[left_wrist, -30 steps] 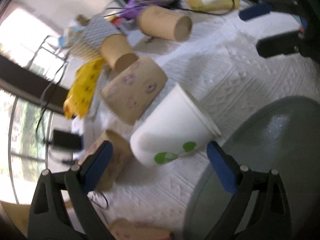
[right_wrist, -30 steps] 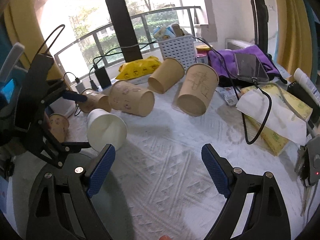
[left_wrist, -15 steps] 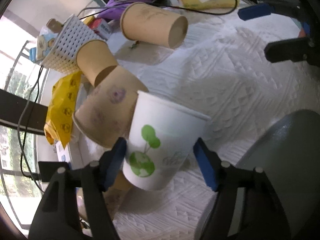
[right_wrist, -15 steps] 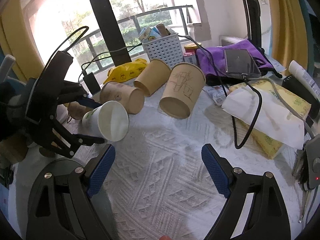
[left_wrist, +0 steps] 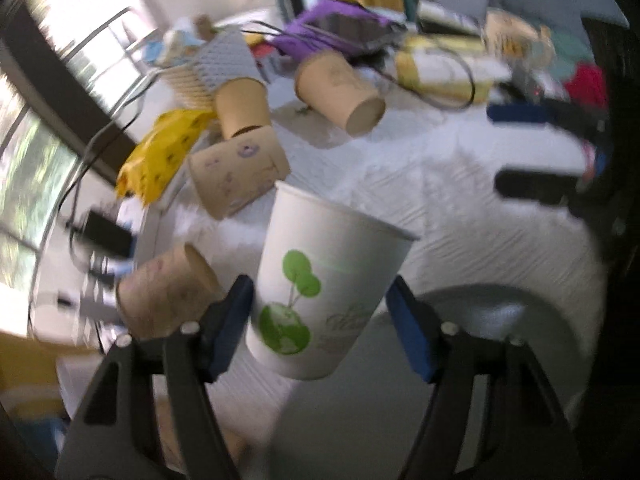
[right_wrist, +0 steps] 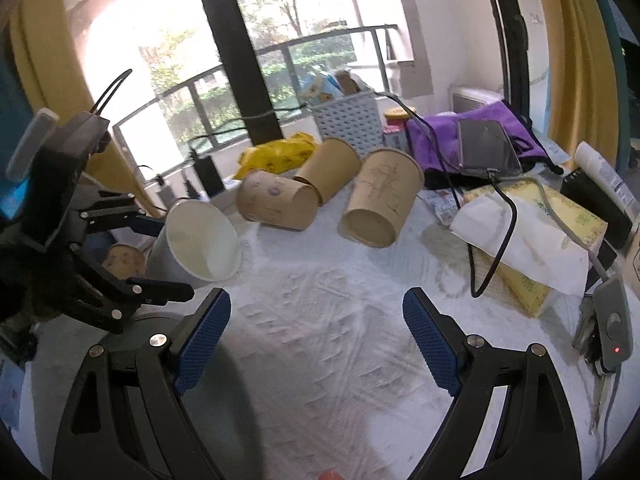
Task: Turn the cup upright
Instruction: 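Lift the white cup with the left gripper and rotate it upright, then lower the upright cup onto the turntable and open the left gripper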
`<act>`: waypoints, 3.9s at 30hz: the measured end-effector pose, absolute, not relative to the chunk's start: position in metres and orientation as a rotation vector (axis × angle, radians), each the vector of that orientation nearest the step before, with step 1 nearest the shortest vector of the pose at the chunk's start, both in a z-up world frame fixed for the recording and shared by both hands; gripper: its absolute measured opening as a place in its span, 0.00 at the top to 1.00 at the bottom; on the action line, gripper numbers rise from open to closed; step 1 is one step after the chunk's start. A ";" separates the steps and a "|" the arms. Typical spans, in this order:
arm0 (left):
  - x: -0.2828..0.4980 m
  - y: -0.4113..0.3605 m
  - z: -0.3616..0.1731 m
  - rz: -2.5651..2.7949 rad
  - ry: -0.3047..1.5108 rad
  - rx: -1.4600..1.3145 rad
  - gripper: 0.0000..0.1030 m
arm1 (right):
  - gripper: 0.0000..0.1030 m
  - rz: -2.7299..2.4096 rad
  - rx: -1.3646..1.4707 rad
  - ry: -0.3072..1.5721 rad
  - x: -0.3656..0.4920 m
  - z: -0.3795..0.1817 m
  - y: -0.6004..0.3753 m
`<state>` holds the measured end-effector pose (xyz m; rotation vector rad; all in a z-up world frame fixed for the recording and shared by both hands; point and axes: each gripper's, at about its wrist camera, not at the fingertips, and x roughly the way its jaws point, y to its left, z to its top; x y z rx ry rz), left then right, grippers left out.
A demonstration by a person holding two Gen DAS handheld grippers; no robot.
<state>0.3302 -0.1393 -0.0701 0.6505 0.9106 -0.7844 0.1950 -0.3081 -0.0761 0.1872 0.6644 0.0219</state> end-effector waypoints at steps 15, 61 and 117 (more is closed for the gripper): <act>0.171 -0.060 -0.042 -0.427 0.712 0.074 0.33 | 0.12 0.339 0.134 0.608 0.137 -0.023 -0.250; 0.047 -0.044 -0.071 -0.520 0.476 -0.069 0.31 | 0.34 0.594 0.098 0.766 0.070 -0.030 -0.156; 0.082 0.077 -0.104 0.046 0.571 -0.224 0.11 | 0.34 0.288 -0.197 0.684 0.128 -0.112 -0.131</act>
